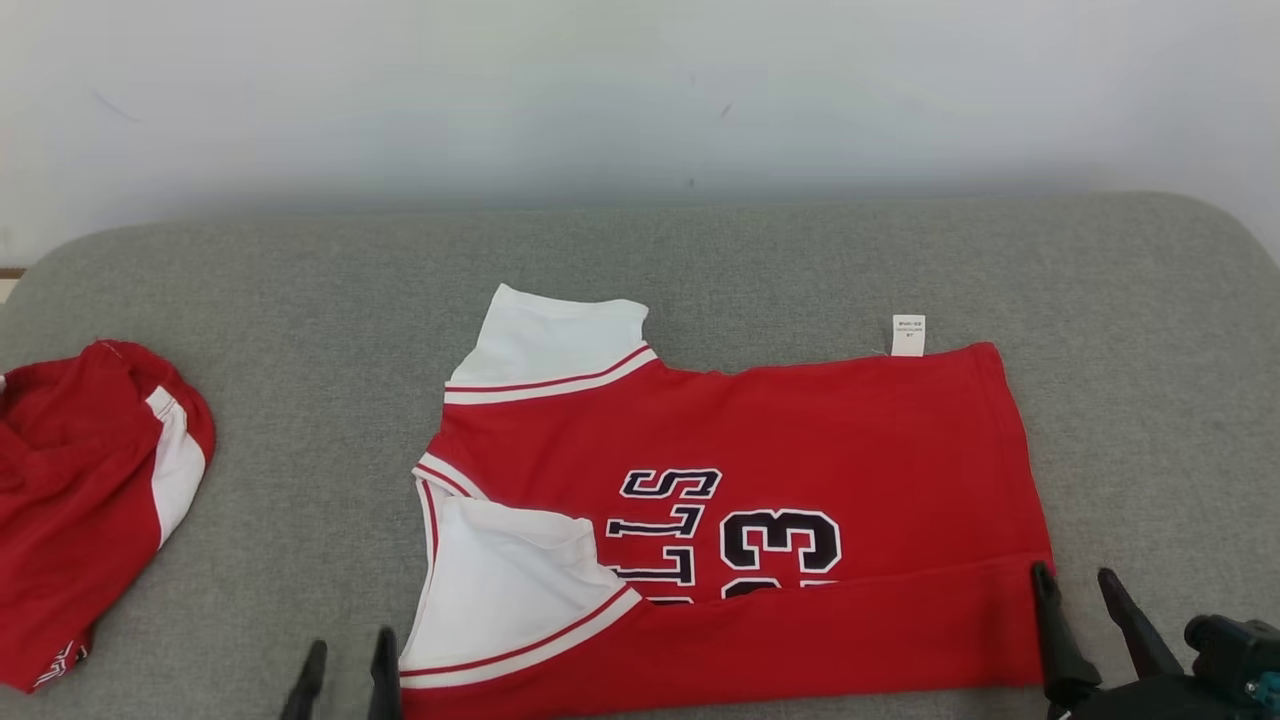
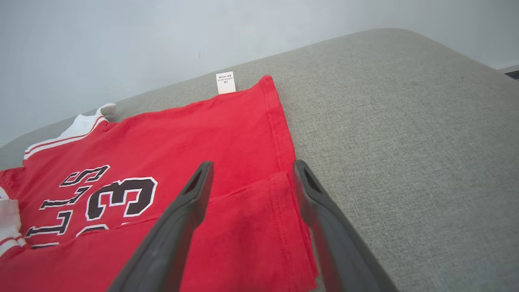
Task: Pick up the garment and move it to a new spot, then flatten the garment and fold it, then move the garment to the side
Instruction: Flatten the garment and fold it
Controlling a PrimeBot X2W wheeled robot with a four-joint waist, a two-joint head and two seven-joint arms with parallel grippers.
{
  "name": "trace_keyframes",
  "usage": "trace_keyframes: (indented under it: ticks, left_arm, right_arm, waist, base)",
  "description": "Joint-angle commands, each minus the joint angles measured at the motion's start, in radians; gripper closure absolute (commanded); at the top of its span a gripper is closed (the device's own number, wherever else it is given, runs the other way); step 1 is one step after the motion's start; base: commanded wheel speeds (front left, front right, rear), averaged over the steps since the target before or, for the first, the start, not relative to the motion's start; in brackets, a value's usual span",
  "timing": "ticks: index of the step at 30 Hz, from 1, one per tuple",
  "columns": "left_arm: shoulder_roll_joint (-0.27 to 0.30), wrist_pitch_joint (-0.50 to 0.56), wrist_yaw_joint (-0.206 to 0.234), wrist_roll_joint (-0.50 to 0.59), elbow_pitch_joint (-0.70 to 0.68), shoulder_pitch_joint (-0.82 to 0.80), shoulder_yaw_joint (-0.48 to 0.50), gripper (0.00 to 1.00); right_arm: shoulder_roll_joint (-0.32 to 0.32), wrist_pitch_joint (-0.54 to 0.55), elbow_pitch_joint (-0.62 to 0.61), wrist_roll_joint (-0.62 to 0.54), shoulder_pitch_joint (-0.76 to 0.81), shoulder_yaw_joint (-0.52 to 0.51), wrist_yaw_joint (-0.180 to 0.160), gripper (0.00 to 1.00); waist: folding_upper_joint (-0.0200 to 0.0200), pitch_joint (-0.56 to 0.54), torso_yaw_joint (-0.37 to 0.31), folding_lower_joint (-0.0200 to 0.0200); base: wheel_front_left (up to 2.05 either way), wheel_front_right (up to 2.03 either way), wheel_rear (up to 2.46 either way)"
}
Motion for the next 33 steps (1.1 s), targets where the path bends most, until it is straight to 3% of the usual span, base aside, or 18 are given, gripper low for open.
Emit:
trace_keyframes:
  ticks: [1, 9, 17, 25, 33]
  left_arm:
    - [-0.002, -0.006, 0.006, 0.051, -0.040, 0.014, 0.019, 0.00]
    - [-0.031, -0.005, 0.058, 0.234, -0.182, 0.042, 0.103, 0.00]
    - [-0.043, -0.005, 0.056, 0.262, -0.200, 0.048, 0.160, 0.00]
    - [-0.005, -0.002, -0.069, 0.243, -0.103, -0.089, 0.130, 0.00]
    - [0.136, 0.171, -0.154, 0.186, -0.002, -0.416, 0.072, 0.00]
  right_arm:
    - [0.003, -0.030, -0.013, -0.016, -0.005, 0.011, -0.001, 0.00]
    - [0.006, -0.156, -0.023, -0.110, -0.012, 0.047, -0.001, 0.00]
    - [0.030, -0.190, -0.010, -0.151, 0.002, 0.040, -0.001, 0.00]
    - [0.035, -0.192, 0.002, -0.165, -0.071, 0.062, -0.001, 0.00]
    - [0.061, -0.192, 0.075, -0.159, -0.243, 0.102, -0.001, 0.00]
  waist:
    - [0.0000, -0.004, 0.005, 0.0000]
    - [0.0000, -0.016, 0.025, 0.0000]
    - [0.0000, -0.023, 0.030, 0.0000]
    - [0.0000, 0.016, -0.011, 0.0000]
    - [0.0000, 0.127, -0.113, 0.0000]
  base:
    - [0.00, 0.00, 0.00]
    - [0.00, 0.00, 0.00]
    - [0.00, 0.00, 0.00]
    - [0.00, 0.00, 0.00]
    - [0.00, 0.00, 0.00]
